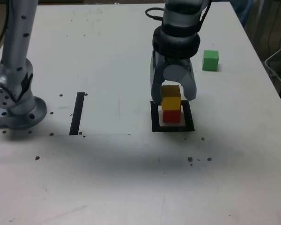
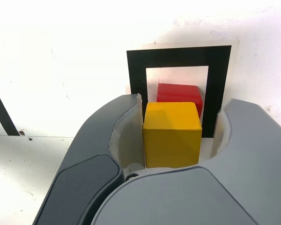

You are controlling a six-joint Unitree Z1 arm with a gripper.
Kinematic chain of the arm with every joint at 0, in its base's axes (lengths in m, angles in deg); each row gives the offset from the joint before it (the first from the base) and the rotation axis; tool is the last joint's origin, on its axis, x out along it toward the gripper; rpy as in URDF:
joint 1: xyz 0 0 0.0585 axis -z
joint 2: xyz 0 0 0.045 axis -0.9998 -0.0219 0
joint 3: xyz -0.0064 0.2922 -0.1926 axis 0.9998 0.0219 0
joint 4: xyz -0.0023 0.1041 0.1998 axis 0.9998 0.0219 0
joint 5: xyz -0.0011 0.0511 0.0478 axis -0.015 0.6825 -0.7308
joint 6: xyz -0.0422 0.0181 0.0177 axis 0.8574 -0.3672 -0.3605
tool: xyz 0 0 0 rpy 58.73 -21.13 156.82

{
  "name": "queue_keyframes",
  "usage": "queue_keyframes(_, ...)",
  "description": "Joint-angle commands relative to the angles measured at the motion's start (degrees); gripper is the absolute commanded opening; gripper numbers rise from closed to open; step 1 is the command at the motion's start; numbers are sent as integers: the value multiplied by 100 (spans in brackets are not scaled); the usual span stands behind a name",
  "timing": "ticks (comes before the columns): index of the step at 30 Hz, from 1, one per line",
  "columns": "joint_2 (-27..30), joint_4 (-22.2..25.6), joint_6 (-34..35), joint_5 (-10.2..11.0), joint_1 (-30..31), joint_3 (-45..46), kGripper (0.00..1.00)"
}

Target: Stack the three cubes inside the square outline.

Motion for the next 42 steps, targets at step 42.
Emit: queue_keyframes(42, -781, 1261, -2076, 377, -1772, -2643, 99)
